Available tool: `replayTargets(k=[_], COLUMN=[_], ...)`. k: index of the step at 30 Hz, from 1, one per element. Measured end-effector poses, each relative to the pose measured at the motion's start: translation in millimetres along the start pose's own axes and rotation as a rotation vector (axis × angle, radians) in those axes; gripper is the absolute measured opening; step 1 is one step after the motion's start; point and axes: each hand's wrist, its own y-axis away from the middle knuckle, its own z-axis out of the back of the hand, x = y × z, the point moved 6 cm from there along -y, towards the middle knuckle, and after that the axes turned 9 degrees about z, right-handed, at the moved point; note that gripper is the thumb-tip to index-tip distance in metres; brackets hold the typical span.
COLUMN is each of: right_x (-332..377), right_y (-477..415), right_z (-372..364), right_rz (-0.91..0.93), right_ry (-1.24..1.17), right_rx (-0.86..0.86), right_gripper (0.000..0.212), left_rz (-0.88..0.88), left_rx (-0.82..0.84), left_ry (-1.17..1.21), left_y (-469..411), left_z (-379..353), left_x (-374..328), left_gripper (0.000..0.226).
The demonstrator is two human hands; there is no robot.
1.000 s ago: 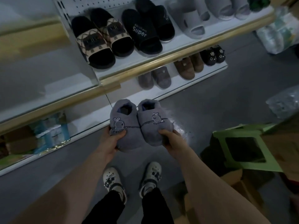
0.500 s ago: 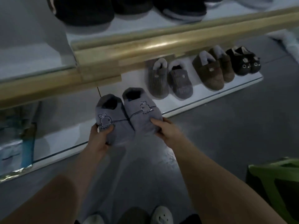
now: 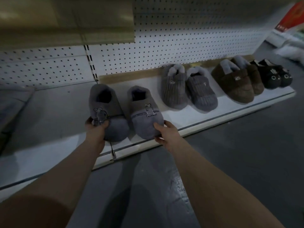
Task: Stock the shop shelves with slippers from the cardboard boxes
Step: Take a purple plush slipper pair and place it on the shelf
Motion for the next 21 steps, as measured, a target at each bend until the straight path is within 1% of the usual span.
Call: replayTargets(k=[3,6,10,13,16,18,21], right_x=[-0.7,2.7,3.0,1.8,7.1,11.8,17.2], right_y=[-12.1,-21.9,-36.2,-41.4,-32.6,-26.2,-15.7], right_z=[-1.3,-8.5,-15.7,-17.1,-15.1,-10.6,-5.0], right_rz=[0.030,0.065,0.140,0.196,0.226,0.224,0.167], right_ry=[0.035,0.022,0.044,0.228,0.312,0.300,0.213], right_rx=[0.004,-0.005,-0.030,-0.068,-0.080,-0.089,-0.065], right_gripper=[0.039,0.046,0.049,0.053,0.050,0.048,0.045], left_rz=[-0.075,-0.096,-0.118,-0.119,-0.100,-0.093,-0.103], left_rx=[-0.079,-0.099,-0.143,-0.190,-0.171,-0.149,-0.132], left_ry=[-0.067,-0.081,-0.215,-0.299,-0.297,-0.242,-0.262], left_y=[-14.6,-25.5,-34.3,-31.9,-23.2,-10.9,9.8], left_z=[-10.4,-19.5,-20.5,-16.9,-12.3,-8.3,-5.7], left_x=[-16.5,-29.7,-37.6,-40.7,-35.3,-29.1,-23.2], left_gripper=[0.048,0.044,0.058,0.053,0.060,0.065,0.062])
